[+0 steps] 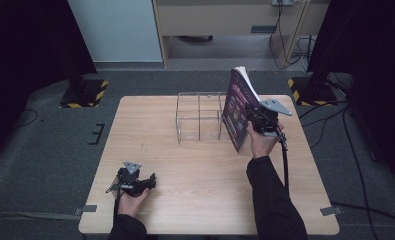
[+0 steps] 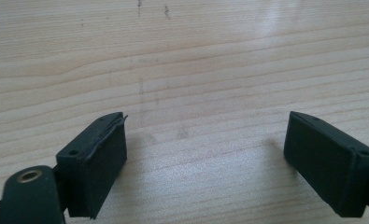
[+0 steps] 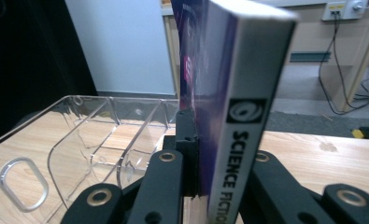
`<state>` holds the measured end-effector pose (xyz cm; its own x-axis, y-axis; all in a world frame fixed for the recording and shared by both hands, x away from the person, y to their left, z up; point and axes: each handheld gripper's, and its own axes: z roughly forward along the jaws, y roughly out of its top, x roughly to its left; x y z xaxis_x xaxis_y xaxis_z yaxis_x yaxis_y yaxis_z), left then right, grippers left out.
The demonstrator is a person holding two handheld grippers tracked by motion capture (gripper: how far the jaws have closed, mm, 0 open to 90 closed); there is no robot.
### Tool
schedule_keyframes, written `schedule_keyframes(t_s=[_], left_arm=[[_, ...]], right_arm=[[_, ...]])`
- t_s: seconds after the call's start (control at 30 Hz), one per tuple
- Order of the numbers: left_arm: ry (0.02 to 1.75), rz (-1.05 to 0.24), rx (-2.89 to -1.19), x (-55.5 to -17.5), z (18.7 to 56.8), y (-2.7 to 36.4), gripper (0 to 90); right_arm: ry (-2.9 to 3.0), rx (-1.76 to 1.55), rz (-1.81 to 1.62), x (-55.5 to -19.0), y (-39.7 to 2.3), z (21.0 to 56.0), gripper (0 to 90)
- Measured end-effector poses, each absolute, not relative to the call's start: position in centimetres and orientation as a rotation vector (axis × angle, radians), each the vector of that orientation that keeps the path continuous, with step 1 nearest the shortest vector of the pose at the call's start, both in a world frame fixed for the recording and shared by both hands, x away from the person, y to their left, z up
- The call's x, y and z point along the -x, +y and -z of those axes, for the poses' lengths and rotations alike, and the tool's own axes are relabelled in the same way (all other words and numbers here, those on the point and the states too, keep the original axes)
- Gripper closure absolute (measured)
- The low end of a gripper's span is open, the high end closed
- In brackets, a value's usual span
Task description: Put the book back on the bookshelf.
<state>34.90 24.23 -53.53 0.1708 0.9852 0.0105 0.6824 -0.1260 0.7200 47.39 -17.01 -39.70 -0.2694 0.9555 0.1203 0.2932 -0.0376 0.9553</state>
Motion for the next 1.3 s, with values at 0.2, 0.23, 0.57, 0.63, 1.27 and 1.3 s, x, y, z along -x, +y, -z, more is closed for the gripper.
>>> schedule_keyframes(t_s=[0.2, 0.23, 0.57, 0.63, 1.27, 1.3], left_arm=[[1.572, -0.68, -1.876, -34.9, 53.5, 24.2, 12.5], [1.572, -0.68, -1.876, -34.9, 53.5, 24.2, 12.4], [1.572, -0.679, -1.878, -34.9, 53.5, 24.2, 12.4], [1.572, -0.679, -1.878, -34.9, 53.5, 24.2, 12.4], [1.571, -0.68, -1.877, -34.9, 53.5, 24.2, 12.3], [1.571, -0.68, -1.877, -34.9, 53.5, 24.2, 12.3]], right_arm=[[1.599, -1.357, -1.311, -47.3, -16.9, 39.6, 81.8], [1.603, -1.355, -1.305, -47.3, -16.9, 39.5, 81.6], [1.642, -1.358, -1.246, -47.6, -17.1, 39.4, 74.7], [1.646, -1.363, -1.255, -47.7, -17.4, 39.6, 77.1], [1.633, -1.324, -1.332, -47.8, -16.8, 39.0, 82.9], [1.629, -1.314, -1.332, -47.8, -16.7, 38.9, 82.9]])
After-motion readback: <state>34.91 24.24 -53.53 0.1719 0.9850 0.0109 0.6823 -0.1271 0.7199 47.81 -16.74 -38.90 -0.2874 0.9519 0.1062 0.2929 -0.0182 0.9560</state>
